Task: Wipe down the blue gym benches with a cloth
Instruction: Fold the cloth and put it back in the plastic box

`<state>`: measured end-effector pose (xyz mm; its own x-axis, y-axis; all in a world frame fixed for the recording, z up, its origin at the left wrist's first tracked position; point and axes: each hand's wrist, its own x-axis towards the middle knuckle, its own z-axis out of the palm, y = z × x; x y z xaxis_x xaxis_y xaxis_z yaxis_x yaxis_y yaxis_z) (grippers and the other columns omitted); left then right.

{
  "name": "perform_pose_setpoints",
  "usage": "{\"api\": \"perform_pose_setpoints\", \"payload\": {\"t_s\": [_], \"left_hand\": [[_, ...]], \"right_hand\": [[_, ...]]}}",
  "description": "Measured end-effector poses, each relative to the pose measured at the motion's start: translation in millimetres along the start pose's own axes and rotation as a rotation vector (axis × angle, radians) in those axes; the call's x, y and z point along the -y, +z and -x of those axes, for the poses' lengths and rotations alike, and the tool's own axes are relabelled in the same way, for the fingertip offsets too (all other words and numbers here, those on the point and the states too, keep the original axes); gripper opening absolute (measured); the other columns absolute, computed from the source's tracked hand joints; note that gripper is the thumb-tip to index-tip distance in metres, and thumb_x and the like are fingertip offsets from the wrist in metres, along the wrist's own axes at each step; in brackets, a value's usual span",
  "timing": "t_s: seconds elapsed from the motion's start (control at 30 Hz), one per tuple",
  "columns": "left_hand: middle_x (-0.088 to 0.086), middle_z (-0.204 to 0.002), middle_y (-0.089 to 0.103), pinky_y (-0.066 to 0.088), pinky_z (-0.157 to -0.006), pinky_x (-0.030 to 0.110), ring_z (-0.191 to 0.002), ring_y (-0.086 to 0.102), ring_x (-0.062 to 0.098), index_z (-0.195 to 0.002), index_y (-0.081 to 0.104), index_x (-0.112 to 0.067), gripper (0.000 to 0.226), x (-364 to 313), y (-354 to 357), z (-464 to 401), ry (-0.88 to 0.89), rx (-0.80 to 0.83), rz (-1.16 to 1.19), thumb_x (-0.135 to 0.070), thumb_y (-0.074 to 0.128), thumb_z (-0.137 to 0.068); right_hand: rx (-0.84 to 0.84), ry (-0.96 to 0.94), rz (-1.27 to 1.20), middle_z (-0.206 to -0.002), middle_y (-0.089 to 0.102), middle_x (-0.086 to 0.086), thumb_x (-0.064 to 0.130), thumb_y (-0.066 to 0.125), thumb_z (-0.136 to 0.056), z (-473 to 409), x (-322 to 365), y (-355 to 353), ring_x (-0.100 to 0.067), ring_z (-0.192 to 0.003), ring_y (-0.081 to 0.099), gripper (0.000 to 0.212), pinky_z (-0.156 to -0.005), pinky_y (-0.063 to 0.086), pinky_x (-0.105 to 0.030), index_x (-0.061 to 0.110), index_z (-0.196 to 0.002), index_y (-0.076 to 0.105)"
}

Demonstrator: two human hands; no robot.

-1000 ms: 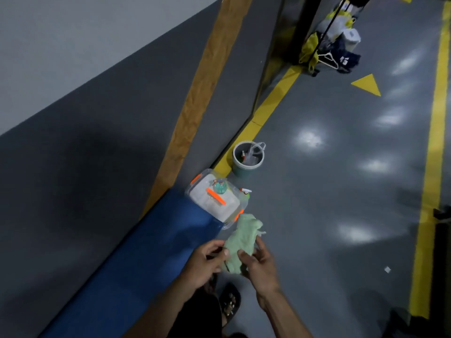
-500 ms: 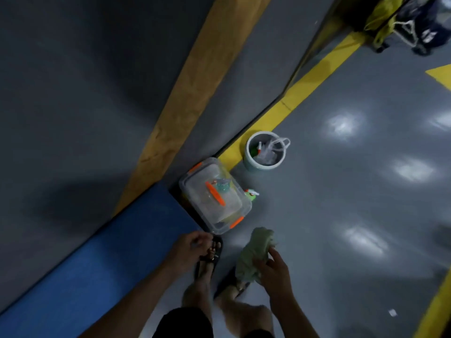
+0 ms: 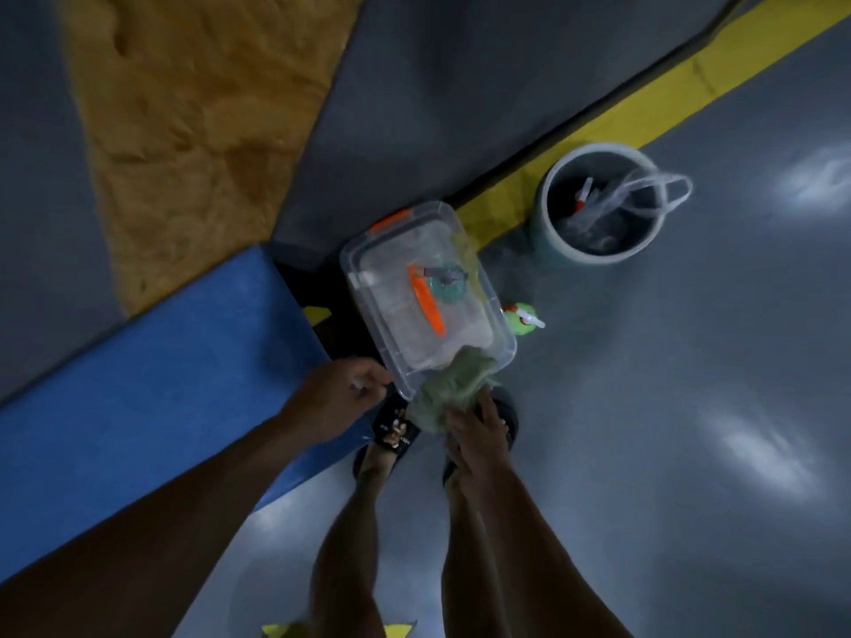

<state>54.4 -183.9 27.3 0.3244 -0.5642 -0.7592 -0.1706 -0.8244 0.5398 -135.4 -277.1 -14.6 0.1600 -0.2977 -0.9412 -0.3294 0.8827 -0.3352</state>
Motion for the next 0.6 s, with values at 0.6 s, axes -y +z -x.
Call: {"api": "perform_pose_setpoints", "payload": {"t_s": [0.6], "left_hand": [[0.01,-0.109,0.062,0.047,-0.076,0.041,-0.106,0.054,0.033,-0.114,0.059,-0.017,0.021,-67,33,-189,0.141,-0.33,-0.713,-0.018,0.055,-0.094]], "right_hand": [[0.08,0.007,0.161,-0.094,0.073,-0.014,0.016,0.052,-0.098,-38,36,-84,-0.03,-0.084,0.068,0.017,-0.075,0.047,-0.04,0.014,-0.106,0.067]]}}
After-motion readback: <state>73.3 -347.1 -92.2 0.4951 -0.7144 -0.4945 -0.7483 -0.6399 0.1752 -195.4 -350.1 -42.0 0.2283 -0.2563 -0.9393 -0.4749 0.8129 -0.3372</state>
